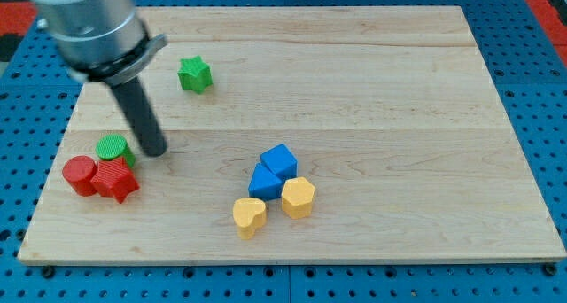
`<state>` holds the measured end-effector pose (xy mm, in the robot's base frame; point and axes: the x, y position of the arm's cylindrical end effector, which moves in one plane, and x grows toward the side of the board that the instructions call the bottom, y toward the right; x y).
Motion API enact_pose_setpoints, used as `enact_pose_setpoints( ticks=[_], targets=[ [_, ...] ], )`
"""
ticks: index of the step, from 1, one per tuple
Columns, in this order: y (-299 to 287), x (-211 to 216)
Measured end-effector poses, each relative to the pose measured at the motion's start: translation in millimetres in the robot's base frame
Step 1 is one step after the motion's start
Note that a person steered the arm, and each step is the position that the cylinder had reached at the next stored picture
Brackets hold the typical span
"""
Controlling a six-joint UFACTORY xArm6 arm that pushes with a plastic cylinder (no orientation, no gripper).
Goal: Slide the green star into the green circle
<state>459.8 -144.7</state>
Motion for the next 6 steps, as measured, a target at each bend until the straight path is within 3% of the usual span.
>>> enact_pose_setpoints(
  ticks=[1,2,3,5,6],
  targets=[
    [50,-84],
    [56,-139],
    [5,-139],
    [-68,-26],
    [-81,-5]
  ],
)
